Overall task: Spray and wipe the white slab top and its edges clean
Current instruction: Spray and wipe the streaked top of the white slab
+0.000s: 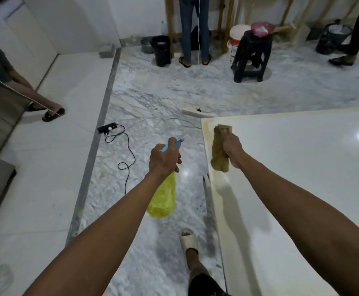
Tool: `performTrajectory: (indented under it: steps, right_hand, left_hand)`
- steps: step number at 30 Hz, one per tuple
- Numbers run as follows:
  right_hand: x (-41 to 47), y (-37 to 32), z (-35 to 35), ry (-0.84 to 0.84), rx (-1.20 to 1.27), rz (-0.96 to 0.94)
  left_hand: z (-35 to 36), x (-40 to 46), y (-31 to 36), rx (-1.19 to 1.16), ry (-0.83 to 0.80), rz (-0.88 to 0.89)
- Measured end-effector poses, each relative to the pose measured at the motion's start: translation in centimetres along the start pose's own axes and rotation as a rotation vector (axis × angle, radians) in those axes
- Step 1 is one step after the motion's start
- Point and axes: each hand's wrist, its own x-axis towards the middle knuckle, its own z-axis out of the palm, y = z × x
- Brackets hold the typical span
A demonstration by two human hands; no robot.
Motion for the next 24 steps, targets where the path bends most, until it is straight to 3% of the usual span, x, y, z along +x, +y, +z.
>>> performTrajectory:
  steps: [2,4,8,12,14,17,21,24]
  right_hand:
    - [4.7,-1.2,-0.2,0.038,-0.232,-0.249]
    - [10.5,-2.0,0.1,0.035,-0.372,-0.366]
    - [21.2,-0.7,3.0,0.004,-0.679,-0.354]
    - [24.2,5.9,6.4,-0.318,-1.244,-0.302]
    - [23.9,7.6,6.8,-0.307,-1.278,-0.321]
    - [24.6,6.7,6.5,-0.149,-1.188,-0.433]
    - [27.4,6.6,6.7,-0.028,-1.185,-0.323]
    - [27.6,7.9,7.6,0.030,-1.195,-0.356]
  left_hand:
    - [0.7,3.6,0.4,-0.015,0.025,-0.015]
    - [1.6,6.9,0.6,-0.057,0.041,-0.043]
    - [3.7,12.8,-0.6,-0.087,0.039,-0.050]
    - [5.3,16.3,-3.0,-0.068,0.024,-0.084]
    - [5.4,17.2,-3.6,-0.028,0.022,-0.108]
    - [5.2,18.1,-4.3,0.001,0.017,-0.136]
    - [5.3,18.7,-5.3,0.039,-0.002,-0.145]
    - [5.3,19.1,-6.2,0.056,0.000,-0.174]
